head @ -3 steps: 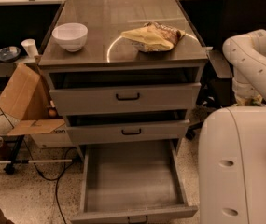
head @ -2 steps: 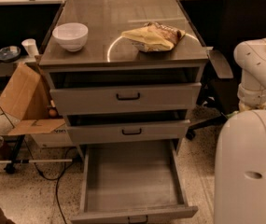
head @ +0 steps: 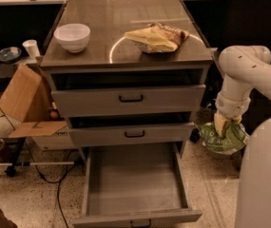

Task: Place green jalapeno chip bag into bottom drawer

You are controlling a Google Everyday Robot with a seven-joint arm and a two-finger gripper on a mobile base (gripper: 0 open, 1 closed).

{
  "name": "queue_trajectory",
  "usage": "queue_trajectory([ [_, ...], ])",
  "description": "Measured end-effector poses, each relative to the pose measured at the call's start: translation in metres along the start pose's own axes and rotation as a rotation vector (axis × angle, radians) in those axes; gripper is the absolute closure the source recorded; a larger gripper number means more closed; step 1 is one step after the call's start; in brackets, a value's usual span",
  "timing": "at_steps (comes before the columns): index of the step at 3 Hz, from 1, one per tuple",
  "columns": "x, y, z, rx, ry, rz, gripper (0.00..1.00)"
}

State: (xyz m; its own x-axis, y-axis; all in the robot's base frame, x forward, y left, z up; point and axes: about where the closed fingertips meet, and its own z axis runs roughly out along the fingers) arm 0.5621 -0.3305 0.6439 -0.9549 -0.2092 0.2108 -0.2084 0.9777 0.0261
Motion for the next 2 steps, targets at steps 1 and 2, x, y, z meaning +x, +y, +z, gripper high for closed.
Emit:
queue_trajectory([
  [1,0.0040,0.0579,0.0064,-0.115,0.026,-0.032,1.00],
  [2,0.0040,0.0579,0.0066,-0.116,0.026,-0.032,1.00],
])
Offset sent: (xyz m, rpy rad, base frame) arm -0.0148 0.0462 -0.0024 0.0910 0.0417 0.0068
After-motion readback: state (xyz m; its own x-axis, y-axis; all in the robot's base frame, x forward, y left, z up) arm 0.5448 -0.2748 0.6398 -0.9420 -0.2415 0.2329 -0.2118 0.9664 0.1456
